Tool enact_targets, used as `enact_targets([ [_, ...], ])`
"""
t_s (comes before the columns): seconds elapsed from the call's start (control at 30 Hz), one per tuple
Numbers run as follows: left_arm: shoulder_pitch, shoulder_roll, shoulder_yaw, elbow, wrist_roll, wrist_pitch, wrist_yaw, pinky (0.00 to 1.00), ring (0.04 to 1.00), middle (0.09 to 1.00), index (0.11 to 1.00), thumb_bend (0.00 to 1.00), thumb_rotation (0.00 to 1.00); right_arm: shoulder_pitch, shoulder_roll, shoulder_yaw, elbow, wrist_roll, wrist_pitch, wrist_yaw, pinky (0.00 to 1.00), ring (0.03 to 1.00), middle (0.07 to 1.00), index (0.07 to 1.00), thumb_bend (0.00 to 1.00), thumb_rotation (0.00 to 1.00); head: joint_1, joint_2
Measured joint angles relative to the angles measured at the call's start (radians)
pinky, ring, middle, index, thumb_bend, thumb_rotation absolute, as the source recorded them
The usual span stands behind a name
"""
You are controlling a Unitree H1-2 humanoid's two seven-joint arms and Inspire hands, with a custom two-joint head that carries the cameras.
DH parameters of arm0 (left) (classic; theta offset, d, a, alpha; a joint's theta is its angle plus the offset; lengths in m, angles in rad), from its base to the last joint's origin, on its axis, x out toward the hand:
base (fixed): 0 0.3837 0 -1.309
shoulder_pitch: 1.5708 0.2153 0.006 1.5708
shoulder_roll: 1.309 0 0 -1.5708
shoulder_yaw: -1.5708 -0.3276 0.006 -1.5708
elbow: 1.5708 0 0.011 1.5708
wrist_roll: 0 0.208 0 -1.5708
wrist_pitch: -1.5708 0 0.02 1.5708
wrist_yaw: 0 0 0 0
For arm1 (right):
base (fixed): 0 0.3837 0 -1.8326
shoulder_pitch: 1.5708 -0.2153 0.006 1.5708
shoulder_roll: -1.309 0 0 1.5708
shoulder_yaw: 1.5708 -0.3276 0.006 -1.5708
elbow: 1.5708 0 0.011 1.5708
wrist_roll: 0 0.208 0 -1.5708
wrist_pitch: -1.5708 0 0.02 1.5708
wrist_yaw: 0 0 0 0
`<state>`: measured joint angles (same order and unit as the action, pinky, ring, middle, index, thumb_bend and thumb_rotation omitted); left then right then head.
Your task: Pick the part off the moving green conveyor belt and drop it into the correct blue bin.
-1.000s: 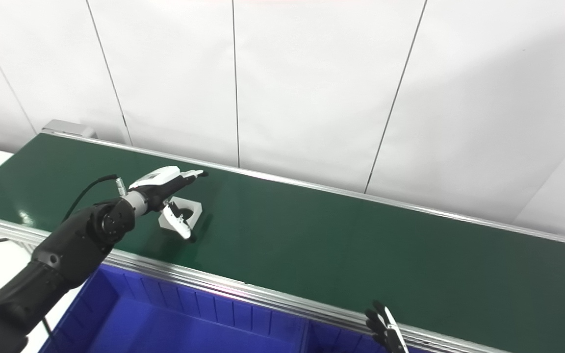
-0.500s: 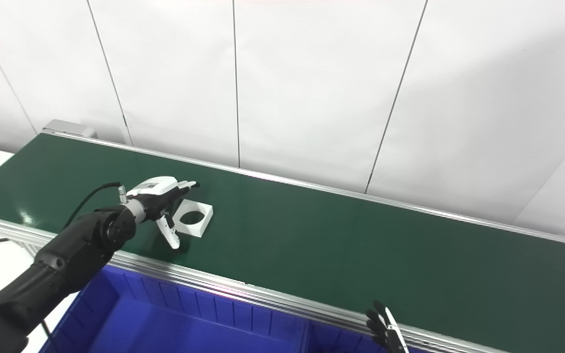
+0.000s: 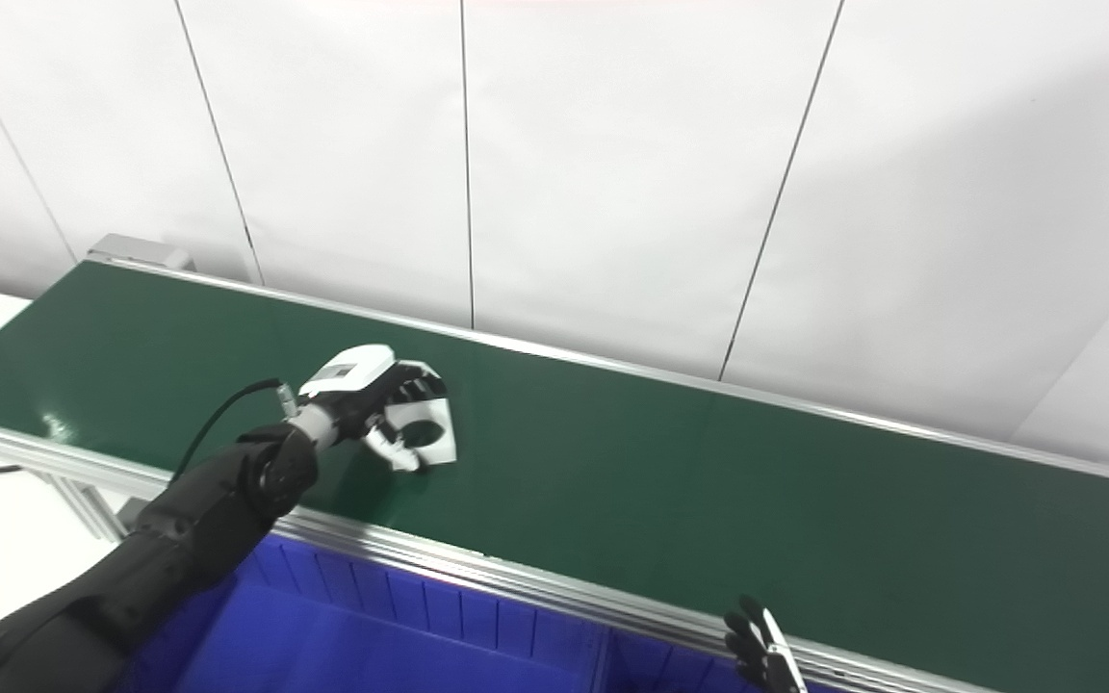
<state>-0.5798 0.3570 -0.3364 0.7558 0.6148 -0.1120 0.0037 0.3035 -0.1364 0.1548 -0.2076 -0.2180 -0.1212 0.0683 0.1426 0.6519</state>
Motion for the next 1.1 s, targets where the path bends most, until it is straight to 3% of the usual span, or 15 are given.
enact_targets([
  [0.03, -0.003, -0.008, -0.003, 0.004, -0.002, -0.008, 0.000, 0.49, 0.575, 0.498, 0.641, 0.52, 0.00, 0.001, 0.000, 0.000, -0.001, 0.001, 0.000, 0.000, 0.85, 0.885, 0.903, 0.962, 0.87, 0.28, -0.002, 0.005],
  [0.07, -0.009, -0.017, -0.008, 0.013, -0.002, -0.015, 0.000, 0.49, 0.495, 0.512, 0.621, 0.50, 0.00, 0.003, 0.000, -0.001, -0.002, 0.003, 0.000, -0.001, 0.85, 0.888, 0.905, 0.963, 0.87, 0.28, -0.002, 0.006],
  [0.13, -0.025, -0.024, -0.028, 0.030, 0.004, -0.038, -0.002, 0.52, 0.456, 0.514, 0.589, 0.50, 0.00, 0.006, 0.001, -0.001, -0.003, 0.006, -0.001, -0.001, 0.84, 0.888, 0.908, 0.965, 0.86, 0.29, -0.002, 0.006],
  [0.23, -0.045, -0.028, -0.056, 0.030, 0.010, -0.037, -0.025, 0.48, 0.449, 0.538, 0.486, 0.49, 0.00, 0.007, 0.001, -0.002, -0.003, 0.006, -0.003, -0.005, 0.84, 0.885, 0.904, 0.962, 0.87, 0.29, -0.002, 0.009],
  [0.4, -0.071, -0.028, -0.096, 0.016, 0.031, -0.010, -0.071, 0.47, 0.451, 0.535, 0.471, 0.50, 0.00, 0.006, 0.008, -0.004, -0.003, 0.006, -0.005, -0.009, 0.84, 0.881, 0.899, 0.959, 0.88, 0.30, -0.003, 0.009],
  [0.53, -0.070, -0.026, -0.103, 0.008, 0.047, -0.017, -0.056, 0.47, 0.452, 0.533, 0.466, 0.50, 0.00, 0.004, 0.013, -0.004, -0.003, 0.006, -0.006, -0.010, 0.84, 0.880, 0.900, 0.958, 0.88, 0.30, -0.020, 0.012],
  [0.73, -0.003, -0.018, 0.034, -0.115, -0.019, -0.069, 0.045, 0.37, 0.402, 0.496, 0.505, 0.50, 0.00, -0.002, 0.020, -0.006, -0.002, 0.005, -0.006, -0.016, 0.83, 0.873, 0.891, 0.949, 0.89, 0.30, -0.066, 0.015],
  [0.8, 0.021, -0.020, 0.082, -0.190, -0.050, -0.083, 0.071, 0.26, 0.362, 0.454, 0.515, 0.49, 0.00, -0.008, 0.022, -0.005, -0.002, 0.003, -0.006, -0.017, 0.83, 0.874, 0.889, 0.949, 0.89, 0.30, -0.077, 0.015],
  [0.9, 0.042, -0.033, 0.146, -0.296, -0.106, -0.092, 0.099, 0.20, 0.392, 0.486, 0.491, 0.50, 0.00, -0.015, 0.026, -0.004, 0.000, -0.003, -0.006, -0.017, 0.84, 0.873, 0.890, 0.949, 0.90, 0.30, -0.098, 0.017],
  [1.03, 0.069, -0.068, 0.182, -0.431, -0.137, -0.081, 0.102, 0.19, 0.343, 0.444, 0.516, 0.49, 0.00, -0.017, 0.034, -0.003, 0.008, -0.015, -0.006, -0.020, 0.84, 0.869, 0.889, 0.947, 0.90, 0.31, -0.146, 0.023],
  [1.1, 0.094, -0.086, 0.188, -0.475, -0.156, -0.083, 0.101, 0.15, 0.408, 0.441, 0.496, 0.49, 0.00, -0.019, 0.040, -0.002, 0.010, -0.021, -0.006, -0.026, 0.84, 0.871, 0.888, 0.946, 0.91, 0.31, -0.159, 0.028],
])
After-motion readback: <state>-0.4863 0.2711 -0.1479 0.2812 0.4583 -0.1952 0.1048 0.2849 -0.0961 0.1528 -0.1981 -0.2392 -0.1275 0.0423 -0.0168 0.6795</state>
